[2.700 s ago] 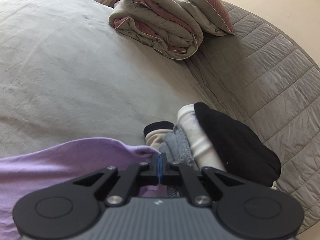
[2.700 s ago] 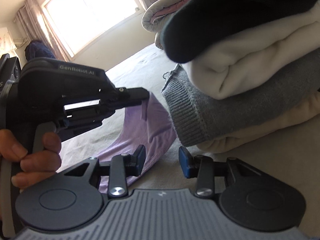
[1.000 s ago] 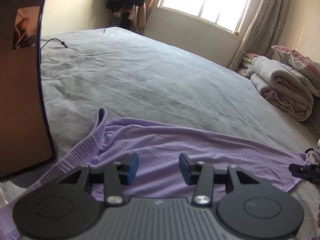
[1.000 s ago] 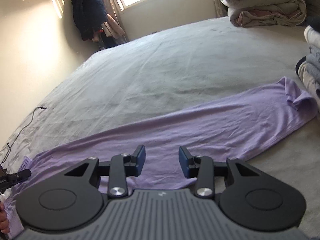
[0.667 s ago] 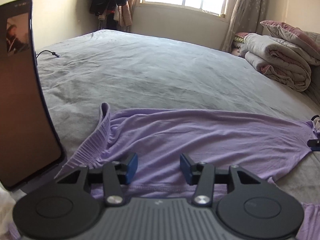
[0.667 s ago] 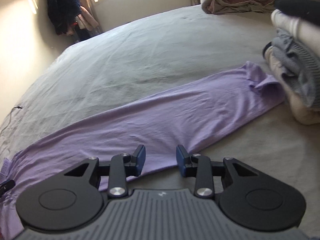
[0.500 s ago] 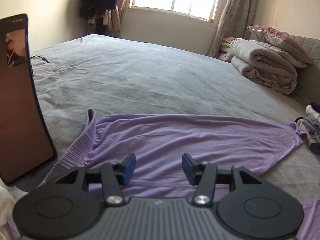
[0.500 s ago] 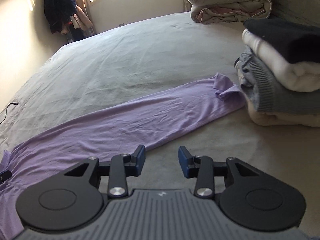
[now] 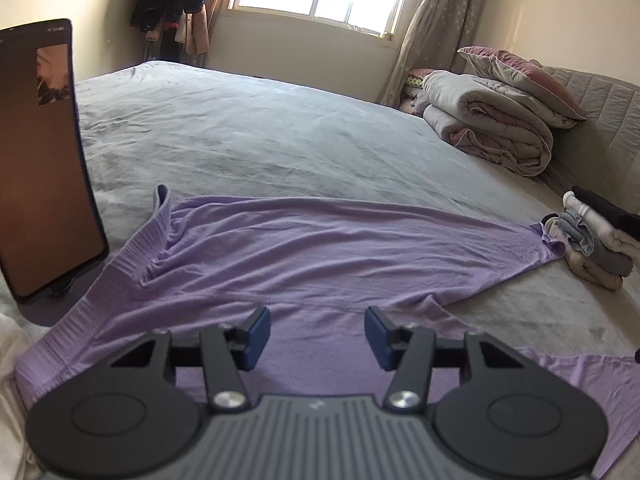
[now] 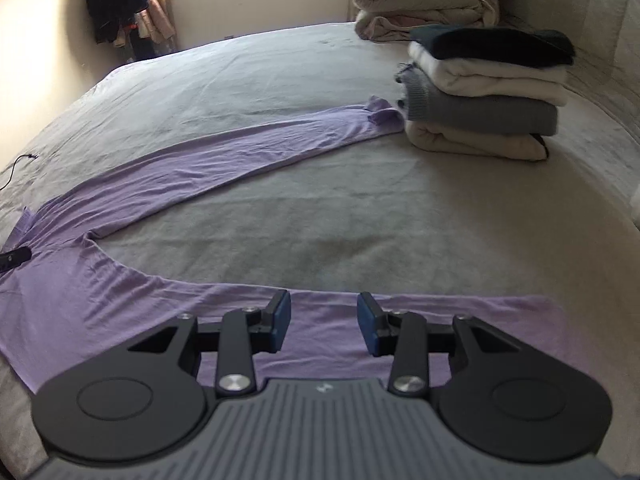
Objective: Fold clothes
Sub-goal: 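Move both open grippers over the lavender shirt toward its ribbed hem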
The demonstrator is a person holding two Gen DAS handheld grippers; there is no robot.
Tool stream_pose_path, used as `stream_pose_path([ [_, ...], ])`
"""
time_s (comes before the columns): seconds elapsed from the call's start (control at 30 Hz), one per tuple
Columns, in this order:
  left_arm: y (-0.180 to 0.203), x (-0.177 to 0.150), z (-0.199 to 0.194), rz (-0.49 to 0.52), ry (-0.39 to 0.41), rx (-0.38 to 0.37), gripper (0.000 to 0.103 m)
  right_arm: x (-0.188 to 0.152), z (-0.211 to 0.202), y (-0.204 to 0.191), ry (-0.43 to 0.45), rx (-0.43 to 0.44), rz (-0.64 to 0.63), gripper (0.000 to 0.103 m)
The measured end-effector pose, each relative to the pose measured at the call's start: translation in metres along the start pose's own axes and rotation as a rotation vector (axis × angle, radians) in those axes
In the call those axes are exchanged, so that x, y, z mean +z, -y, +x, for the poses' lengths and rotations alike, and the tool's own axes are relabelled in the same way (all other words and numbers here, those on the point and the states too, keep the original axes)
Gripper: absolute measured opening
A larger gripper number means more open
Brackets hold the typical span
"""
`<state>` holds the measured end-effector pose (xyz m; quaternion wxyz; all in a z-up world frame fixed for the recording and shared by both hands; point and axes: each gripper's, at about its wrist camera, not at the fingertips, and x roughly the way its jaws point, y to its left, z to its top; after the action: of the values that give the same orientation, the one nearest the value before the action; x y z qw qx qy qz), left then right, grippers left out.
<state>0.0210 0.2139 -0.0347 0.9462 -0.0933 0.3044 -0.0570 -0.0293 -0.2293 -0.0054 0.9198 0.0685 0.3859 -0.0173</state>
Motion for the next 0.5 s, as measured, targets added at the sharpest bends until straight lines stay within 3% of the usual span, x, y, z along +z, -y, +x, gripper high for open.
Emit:
stream_pose_path([
  [0.17, -0.009, -0.003, -0.007, -0.005, 0.004, 0.001, 0.053, -0.004, -0.015, 0.054, -0.011, -0.156, 0.063, 0.041],
  [0.3, -0.011, 0.002, -0.008, -0.037, 0.01, -0.006, 0.053, -0.011, -0.016, 0.092, -0.061, -0.223, 0.195, 0.041],
  [0.5, -0.012, 0.001, 0.003, -0.044, -0.037, 0.047, 0.053, -0.012, -0.002, 0.107, -0.123, -0.304, 0.253, 0.041],
])
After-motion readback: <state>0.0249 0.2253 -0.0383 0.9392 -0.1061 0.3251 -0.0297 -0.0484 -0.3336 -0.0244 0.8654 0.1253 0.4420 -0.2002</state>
